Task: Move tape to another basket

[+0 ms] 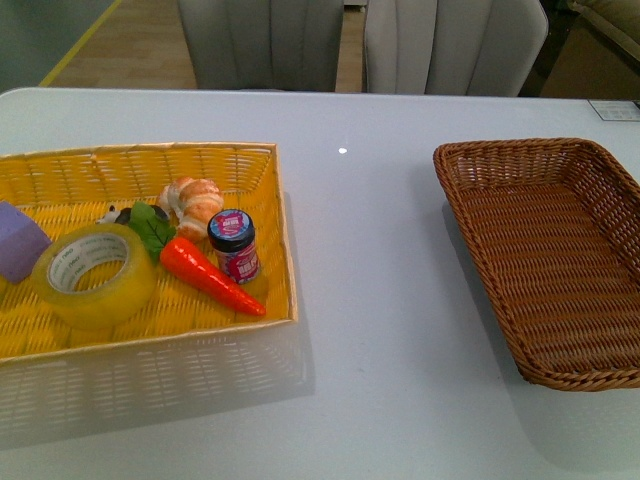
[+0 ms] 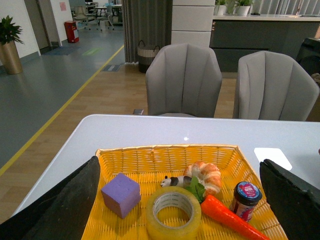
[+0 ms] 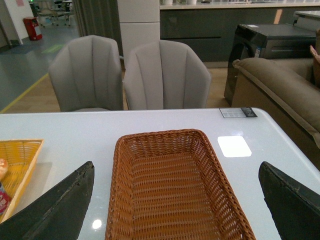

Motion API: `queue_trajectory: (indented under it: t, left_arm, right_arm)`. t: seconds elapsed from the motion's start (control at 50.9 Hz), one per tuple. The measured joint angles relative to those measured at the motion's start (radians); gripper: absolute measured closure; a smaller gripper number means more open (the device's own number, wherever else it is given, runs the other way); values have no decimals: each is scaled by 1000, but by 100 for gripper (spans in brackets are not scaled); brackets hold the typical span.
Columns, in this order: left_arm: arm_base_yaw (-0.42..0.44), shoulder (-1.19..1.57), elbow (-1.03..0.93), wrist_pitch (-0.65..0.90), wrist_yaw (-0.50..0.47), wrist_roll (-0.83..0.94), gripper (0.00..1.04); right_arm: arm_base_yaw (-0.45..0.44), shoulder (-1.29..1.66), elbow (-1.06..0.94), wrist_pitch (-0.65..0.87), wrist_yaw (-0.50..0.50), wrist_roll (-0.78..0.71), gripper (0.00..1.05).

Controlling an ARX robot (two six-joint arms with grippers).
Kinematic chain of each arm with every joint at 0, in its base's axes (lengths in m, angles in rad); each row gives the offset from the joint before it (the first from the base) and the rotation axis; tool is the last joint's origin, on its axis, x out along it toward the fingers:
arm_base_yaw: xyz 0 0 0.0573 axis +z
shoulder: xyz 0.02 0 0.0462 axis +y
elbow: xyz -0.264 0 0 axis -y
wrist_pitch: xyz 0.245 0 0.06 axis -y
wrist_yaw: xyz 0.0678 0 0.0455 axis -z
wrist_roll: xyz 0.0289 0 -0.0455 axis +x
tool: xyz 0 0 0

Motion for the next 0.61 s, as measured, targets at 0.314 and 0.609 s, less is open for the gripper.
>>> queue_trajectory:
  t: [0.314,0.609]
  left_arm:
    - [0,0,0,0,0,0,9]
    - [0,0,0,0,0,0,9]
  right_arm:
    - [0,0,0,0,0,0,9]
    - [0,0,0,0,0,0,9]
